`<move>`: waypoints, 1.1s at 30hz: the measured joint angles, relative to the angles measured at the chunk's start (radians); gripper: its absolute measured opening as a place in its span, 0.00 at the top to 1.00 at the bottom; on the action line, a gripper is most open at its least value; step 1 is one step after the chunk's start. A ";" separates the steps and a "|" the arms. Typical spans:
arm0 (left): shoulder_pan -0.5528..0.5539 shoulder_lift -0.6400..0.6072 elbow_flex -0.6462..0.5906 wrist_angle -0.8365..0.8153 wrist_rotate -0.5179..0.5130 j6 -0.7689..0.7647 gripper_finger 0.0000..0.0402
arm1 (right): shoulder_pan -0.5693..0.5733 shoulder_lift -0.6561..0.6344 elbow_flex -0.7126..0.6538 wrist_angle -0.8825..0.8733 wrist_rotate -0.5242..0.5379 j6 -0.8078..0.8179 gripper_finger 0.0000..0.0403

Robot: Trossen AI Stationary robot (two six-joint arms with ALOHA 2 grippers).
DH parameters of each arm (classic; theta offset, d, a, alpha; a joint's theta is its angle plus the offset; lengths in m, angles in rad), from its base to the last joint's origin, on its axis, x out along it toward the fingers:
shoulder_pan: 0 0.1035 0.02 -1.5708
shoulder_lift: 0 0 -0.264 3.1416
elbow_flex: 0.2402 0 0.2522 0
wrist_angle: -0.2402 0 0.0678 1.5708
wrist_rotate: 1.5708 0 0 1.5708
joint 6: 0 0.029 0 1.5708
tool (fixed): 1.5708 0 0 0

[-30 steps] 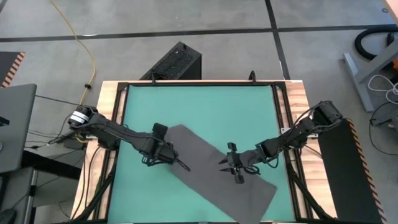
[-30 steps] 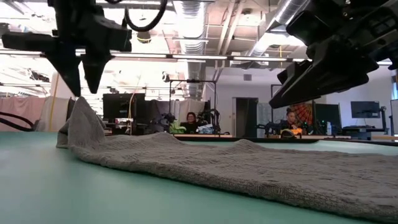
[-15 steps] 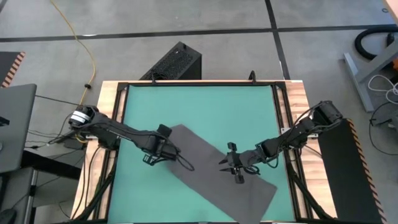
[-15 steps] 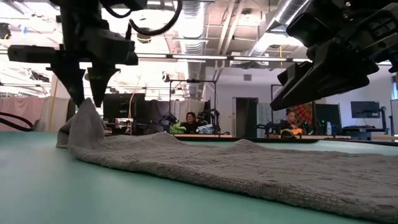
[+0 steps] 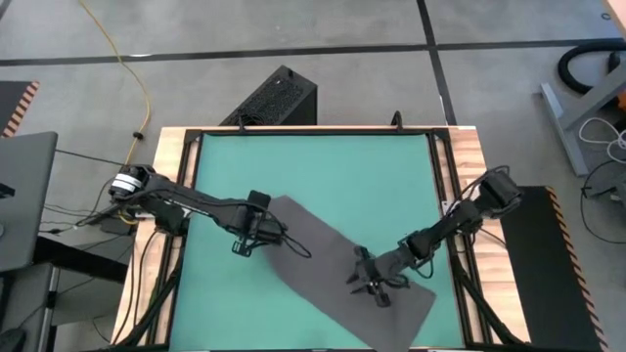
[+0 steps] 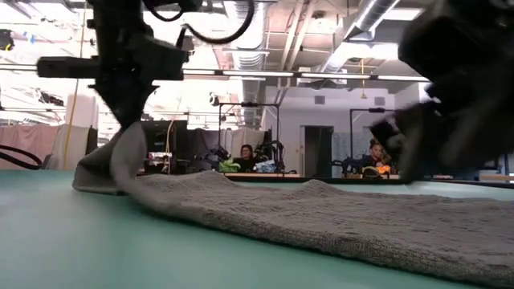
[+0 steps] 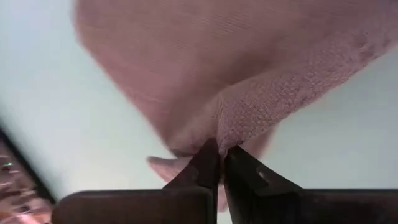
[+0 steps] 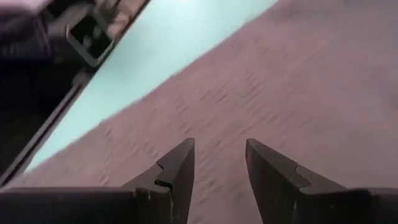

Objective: Roll towel
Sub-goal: Roll the gray towel

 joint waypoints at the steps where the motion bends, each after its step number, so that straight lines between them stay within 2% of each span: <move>1: 0.003 0.000 0.012 -0.003 -0.022 0.014 1.00 | 0.010 0.016 0.004 -0.004 -0.014 0.007 0.58; 8: 0.053 0.000 0.159 -0.049 -0.201 0.147 1.00 | 0.018 0.044 0.014 -0.075 -0.060 0.051 0.58; 14: 0.077 -0.001 0.314 0.017 -0.267 0.241 1.00 | 0.003 0.027 0.013 -0.132 -0.069 0.077 0.58; 16: 0.060 -0.002 0.328 0.067 -0.235 0.194 1.00 | 0.003 0.026 0.013 -0.154 -0.097 0.099 0.58; 18: 0.021 -0.002 0.312 0.103 -0.155 0.115 1.00 | 0.013 0.025 0.015 -0.193 -0.125 0.134 0.58; 23: -0.141 0.032 0.195 0.214 0.051 -0.092 1.00 | 0.061 0.026 0.013 -0.223 -0.144 0.160 0.58; 29: -0.285 0.157 0.125 0.207 0.147 -0.337 1.00 | 0.077 0.027 0.013 -0.238 -0.176 0.192 0.58; 33: -0.324 0.224 0.124 0.211 0.214 -0.412 1.00 | 0.074 0.027 0.011 -0.249 -0.298 0.222 0.58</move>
